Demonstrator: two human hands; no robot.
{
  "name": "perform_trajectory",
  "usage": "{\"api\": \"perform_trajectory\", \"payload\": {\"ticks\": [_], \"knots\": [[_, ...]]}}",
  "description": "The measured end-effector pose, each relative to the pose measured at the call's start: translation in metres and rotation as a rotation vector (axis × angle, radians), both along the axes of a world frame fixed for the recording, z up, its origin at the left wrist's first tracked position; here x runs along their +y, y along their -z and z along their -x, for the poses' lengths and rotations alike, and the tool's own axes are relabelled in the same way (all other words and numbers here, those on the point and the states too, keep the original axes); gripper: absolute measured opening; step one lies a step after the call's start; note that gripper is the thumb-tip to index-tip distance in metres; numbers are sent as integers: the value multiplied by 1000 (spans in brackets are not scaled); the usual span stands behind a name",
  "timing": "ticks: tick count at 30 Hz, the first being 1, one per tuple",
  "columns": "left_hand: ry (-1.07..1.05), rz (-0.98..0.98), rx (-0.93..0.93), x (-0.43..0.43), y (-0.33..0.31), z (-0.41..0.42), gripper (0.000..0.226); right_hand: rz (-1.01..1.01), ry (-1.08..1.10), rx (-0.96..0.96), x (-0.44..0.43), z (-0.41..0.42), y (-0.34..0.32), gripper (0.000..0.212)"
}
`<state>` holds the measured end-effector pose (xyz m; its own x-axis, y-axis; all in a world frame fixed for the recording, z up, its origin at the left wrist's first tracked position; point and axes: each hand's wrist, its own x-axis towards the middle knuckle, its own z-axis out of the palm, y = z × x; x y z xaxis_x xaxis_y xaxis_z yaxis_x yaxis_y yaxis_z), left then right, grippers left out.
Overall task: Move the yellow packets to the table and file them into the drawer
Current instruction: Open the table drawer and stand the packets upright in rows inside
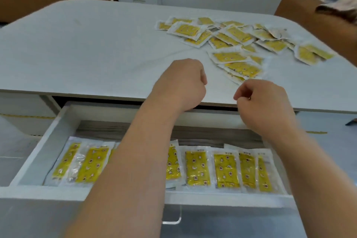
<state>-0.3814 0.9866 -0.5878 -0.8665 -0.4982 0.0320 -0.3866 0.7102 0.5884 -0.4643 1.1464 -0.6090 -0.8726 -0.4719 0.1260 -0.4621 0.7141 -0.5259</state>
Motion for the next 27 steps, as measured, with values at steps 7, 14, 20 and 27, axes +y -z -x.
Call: {"api": "perform_trajectory", "payload": {"ticks": [7, 14, 20, 27], "knots": [[251, 355, 79, 85, 43, 76, 49, -11, 153, 155, 72, 52, 7, 38], [251, 432, -48, 100, 65, 95, 67, -99, 140, 121, 81, 62, 17, 54], [147, 545, 130, 98, 61, 88, 54, -84, 120, 92, 80, 68, 22, 60], [21, 676, 129, 80, 60, 76, 41, -48, 11, 130, 62, 64, 29, 54]]}}
